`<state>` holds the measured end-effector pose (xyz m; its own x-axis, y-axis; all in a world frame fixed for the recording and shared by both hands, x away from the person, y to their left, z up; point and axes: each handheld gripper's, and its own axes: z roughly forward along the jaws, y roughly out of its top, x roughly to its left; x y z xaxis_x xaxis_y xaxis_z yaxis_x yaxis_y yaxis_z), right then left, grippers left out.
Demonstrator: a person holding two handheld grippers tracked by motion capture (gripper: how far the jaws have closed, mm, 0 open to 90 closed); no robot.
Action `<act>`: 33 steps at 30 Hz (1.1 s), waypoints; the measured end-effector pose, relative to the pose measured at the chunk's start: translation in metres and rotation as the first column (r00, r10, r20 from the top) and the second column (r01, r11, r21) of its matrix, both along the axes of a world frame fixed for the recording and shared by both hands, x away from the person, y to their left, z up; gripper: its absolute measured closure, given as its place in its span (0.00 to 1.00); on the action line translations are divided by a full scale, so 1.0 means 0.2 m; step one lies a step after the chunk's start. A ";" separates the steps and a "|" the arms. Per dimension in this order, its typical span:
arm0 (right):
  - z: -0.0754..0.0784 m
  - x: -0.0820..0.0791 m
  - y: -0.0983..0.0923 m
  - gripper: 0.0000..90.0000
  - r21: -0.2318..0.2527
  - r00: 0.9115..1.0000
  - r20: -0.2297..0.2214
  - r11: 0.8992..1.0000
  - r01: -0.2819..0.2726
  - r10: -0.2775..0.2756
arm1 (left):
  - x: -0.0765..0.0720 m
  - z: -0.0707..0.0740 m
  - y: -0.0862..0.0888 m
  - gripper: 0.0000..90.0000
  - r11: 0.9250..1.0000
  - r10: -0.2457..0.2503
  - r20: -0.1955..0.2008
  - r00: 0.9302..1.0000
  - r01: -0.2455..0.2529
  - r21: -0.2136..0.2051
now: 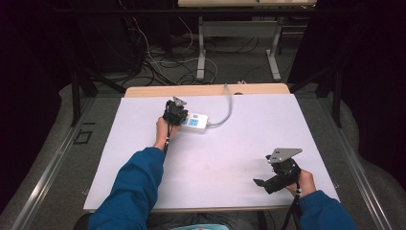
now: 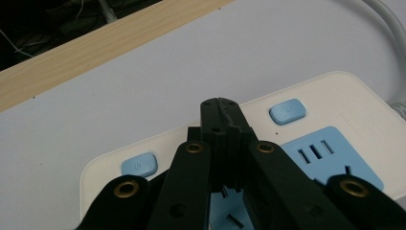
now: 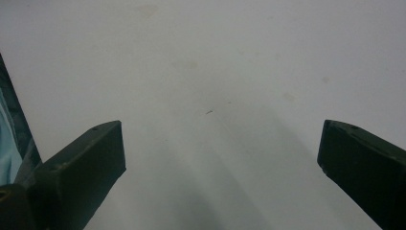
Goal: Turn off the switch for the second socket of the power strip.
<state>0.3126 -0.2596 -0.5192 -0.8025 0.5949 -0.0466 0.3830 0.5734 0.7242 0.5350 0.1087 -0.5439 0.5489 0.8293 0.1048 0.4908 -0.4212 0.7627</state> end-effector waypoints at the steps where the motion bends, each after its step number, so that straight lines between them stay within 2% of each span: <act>1: 0.00 0.00 0.00 0.02 0.002 1.000 -0.003 1.000 -0.001 0.001 | 0.00 0.00 0.00 1.00 1.000 -0.001 0.000 1.000 0.001 0.002; 17: 0.00 0.00 0.00 0.02 0.002 1.000 -0.001 1.000 -0.002 0.002 | 0.00 0.01 0.00 1.00 1.000 -0.001 0.002 1.000 0.001 0.008; 18: 0.00 0.00 0.00 0.02 0.002 1.000 -0.002 1.000 -0.001 0.001 | -0.01 0.01 0.00 1.00 1.000 -0.002 0.010 1.000 0.002 -0.011; 22: 0.00 0.00 0.00 0.02 0.004 1.000 -0.004 1.000 -0.002 0.002 | -0.01 0.02 -0.02 1.00 1.000 -0.004 0.006 1.000 0.004 0.011; 33: 0.00 0.00 0.00 0.02 0.002 1.000 -0.001 1.000 -0.001 0.001 | -0.01 0.02 -0.02 1.00 1.000 0.000 0.005 1.000 0.000 0.010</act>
